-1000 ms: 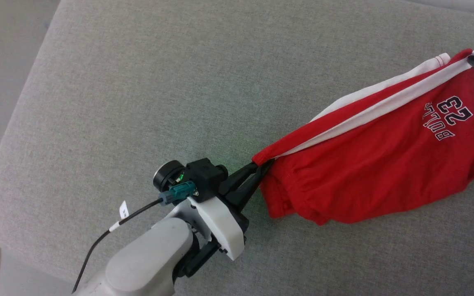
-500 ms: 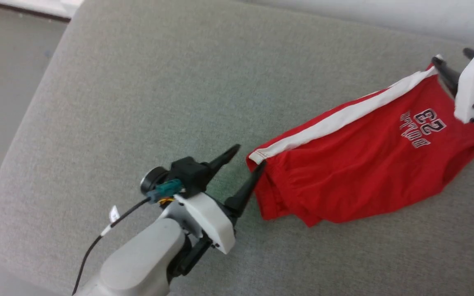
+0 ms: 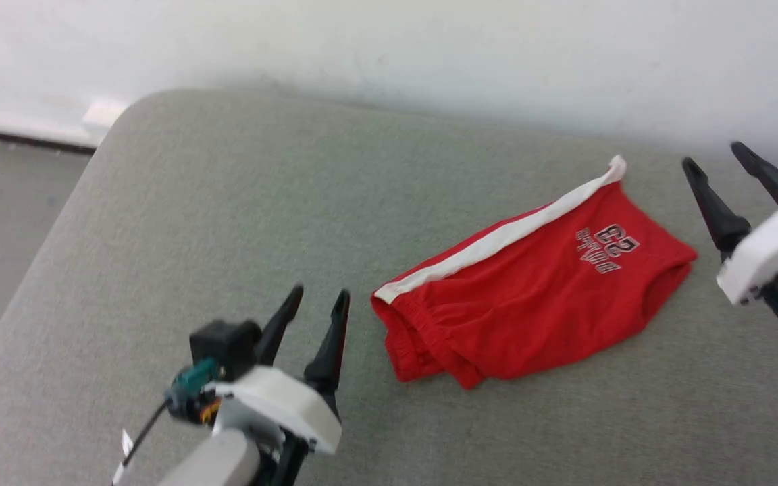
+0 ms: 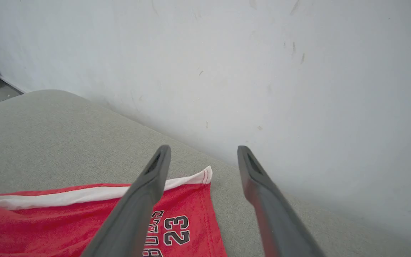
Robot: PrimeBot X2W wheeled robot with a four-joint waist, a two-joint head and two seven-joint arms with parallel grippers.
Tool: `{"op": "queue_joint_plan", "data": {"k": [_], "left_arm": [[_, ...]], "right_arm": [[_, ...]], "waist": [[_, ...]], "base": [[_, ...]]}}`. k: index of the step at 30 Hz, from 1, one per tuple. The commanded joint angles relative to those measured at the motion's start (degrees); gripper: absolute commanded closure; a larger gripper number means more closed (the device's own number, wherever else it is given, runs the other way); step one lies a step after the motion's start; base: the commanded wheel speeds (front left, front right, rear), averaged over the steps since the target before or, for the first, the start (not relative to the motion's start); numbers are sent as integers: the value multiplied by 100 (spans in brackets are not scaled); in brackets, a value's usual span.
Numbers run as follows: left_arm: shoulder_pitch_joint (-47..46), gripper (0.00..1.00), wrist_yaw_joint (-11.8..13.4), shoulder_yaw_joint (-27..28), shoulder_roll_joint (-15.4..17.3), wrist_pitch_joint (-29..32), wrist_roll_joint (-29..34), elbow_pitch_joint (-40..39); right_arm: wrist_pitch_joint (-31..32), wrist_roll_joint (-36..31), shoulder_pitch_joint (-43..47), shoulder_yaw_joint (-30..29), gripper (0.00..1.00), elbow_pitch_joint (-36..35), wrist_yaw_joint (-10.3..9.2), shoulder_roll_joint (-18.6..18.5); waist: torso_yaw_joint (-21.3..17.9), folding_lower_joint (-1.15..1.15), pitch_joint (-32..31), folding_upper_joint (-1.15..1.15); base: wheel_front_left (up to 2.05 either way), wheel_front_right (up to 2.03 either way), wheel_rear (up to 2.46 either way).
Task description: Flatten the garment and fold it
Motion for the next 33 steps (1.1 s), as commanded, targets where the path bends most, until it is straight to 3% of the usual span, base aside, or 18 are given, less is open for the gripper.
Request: {"op": "queue_joint_plan", "data": {"k": [1,9,17,24,33], "left_arm": [[160,0,62,31,-24,-25,-15,-38],[844,0,505,-5,-255,-25,14,-22],[836,0,622,-205,-468,547,-203,189],[574,0,699,-13,-683,912,-568,615],[324,0,649,76,-872,999,-736,1056]], "right_arm": [[-127,-73,156,-111,0,-32,-12,15],[-539,-777,1557,-1474,0,-860,-12,508],[-294,-1546,3092,-2801,0,-2338,-12,1541],[109,-1969,3536,-3159,0,-3493,-12,2119],[253,-2005,3598,-3361,0,-3834,-12,2312]], "waist": [[-329,2,-367,0],[-579,2,-606,0],[-891,2,-522,0],[-1303,2,-206,0],[-1589,2,80,0]], "base": [[0,0,0],[0,0,0],[0,0,0],[0,0,0],[0,0,0]]}}
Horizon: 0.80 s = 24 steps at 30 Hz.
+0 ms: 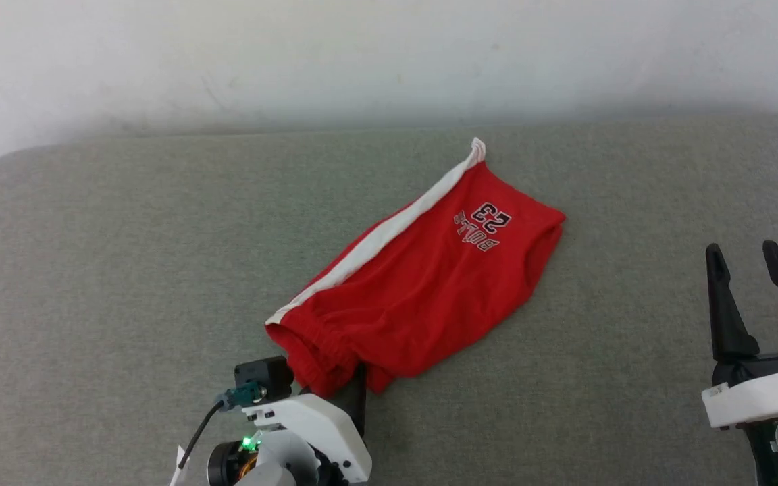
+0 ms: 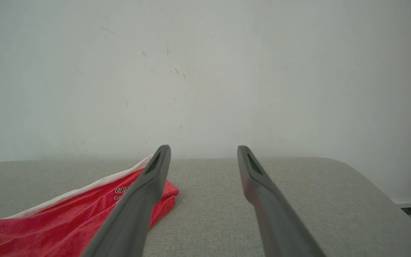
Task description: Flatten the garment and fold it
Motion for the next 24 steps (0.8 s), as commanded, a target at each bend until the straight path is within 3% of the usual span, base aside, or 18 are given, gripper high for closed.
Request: {"op": "queue_joint_plan", "data": {"k": [1,9,10,11,18,24], "left_arm": [[-75,0,-2,28,-19,16,-49,80],[-251,0,11,-42,-67,75,5,635],[-280,64,-15,-99,-66,115,35,703],[-300,100,-73,-174,-68,171,60,753],[-486,100,-270,-413,-112,87,276,853],[-712,100,-409,-649,-196,-56,537,615]], "right_arm": [[-12,-15,56,-3,0,-32,-11,48],[17,-8,-11,84,0,-28,-11,56],[57,4,-42,131,0,-30,-11,20],[117,9,-92,197,0,-27,-11,-38],[1108,129,-699,628,0,304,-11,-477],[2659,638,-1831,1002,0,1319,-11,-749]], "waist": [[-135,-1,133,0],[-209,-1,339,0],[-195,-1,362,0],[-173,-1,384,0],[205,-1,513,0],[661,-1,700,0]], "base": [[0,0,0],[0,0,0],[0,0,0],[0,0,0],[0,0,0],[0,0,0]]}}
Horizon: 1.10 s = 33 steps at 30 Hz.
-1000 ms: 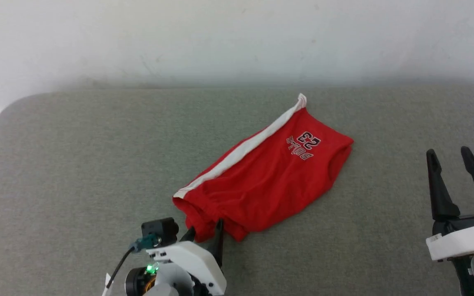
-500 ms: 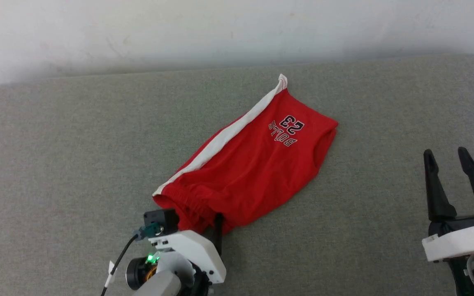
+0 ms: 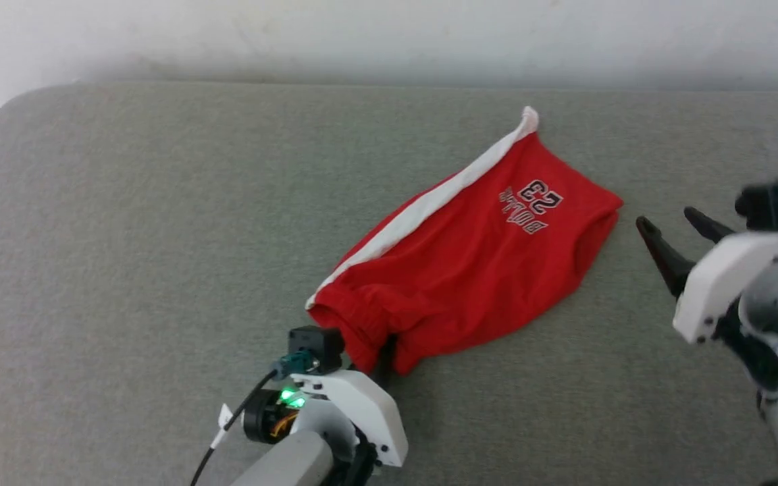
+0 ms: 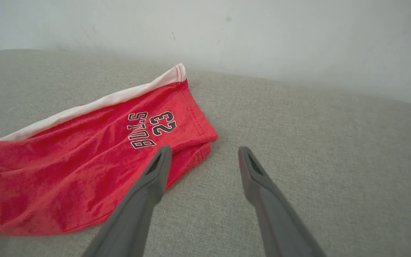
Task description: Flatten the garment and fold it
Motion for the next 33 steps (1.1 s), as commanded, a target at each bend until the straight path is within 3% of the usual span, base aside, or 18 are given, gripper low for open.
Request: {"op": "queue_joint_plan", "data": {"k": [1,5,10,21,22,23,24,33], "left_arm": [[14,100,-21,-67,2,14,51,37],[-112,100,-60,-268,-80,28,218,-160],[-220,100,-72,-436,-218,84,314,-319],[-367,100,-87,-576,-283,76,426,-368],[-367,100,-85,-573,-273,72,424,-361],[-363,100,-84,-571,-262,78,416,-350],[-357,100,-91,-565,-247,84,403,-343],[-302,100,-79,-383,24,84,269,-285]], "right_arm": [[77,33,-141,-15,0,99,-6,-14],[801,64,-930,-38,0,1111,-6,18],[1247,-276,-1588,-67,0,2154,-6,85],[1460,-544,-1975,232,0,3439,-6,241],[1514,-514,-1957,316,16,3508,-6,245],[1570,-473,-1937,397,87,3560,-6,248],[1616,-419,-1920,450,100,3605,-6,243],[1348,-62,-1788,540,100,3684,-6,55]], "waist": [[282,-1,181,0],[537,-1,301,0],[753,-1,403,0],[935,-1,586,0],[936,-1,592,0],[935,-1,591,0],[931,-1,582,0],[769,-1,184,0]], "base": [[0,0,0],[0,0,0],[0,0,0],[0,0,0],[0,0,0],[0,0,0],[0,0,0],[0,0,0]]}}
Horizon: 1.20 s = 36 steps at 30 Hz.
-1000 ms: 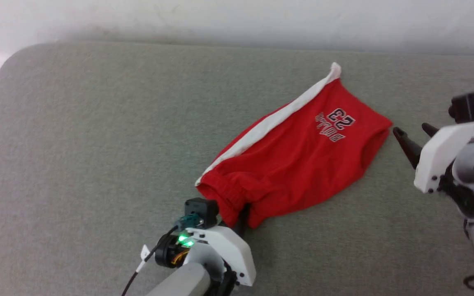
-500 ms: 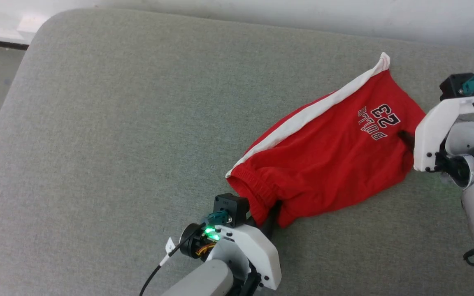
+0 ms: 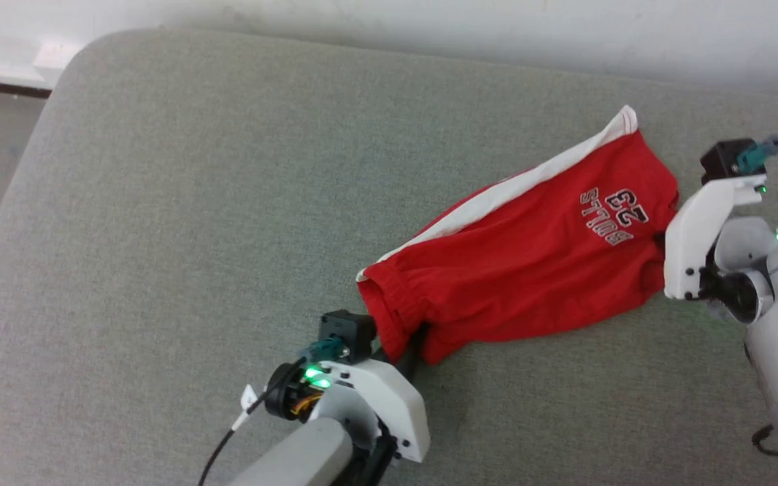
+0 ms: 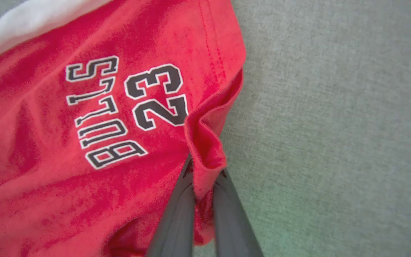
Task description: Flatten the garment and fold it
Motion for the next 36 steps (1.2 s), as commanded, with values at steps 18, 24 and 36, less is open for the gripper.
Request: {"op": "queue_joint_plan", "data": {"k": [18,24,36], "left_arm": [[882,100,-180,-55,877,548,-486,-707],[1159,100,-208,-105,1242,840,-638,-972],[1231,100,-205,-71,1257,816,-736,-615]], "right_arm": [[-935,1093,2895,-921,100,-2014,-6,227],[-727,755,4141,-1401,100,-3336,-6,809],[-390,230,4886,-1508,0,-3878,-6,1241]], "waist": [[-490,0,-1205,0],[-624,0,-1319,0],[-682,0,-1266,0]], "base": [[0,0,0],[0,0,0],[0,0,0]]}}
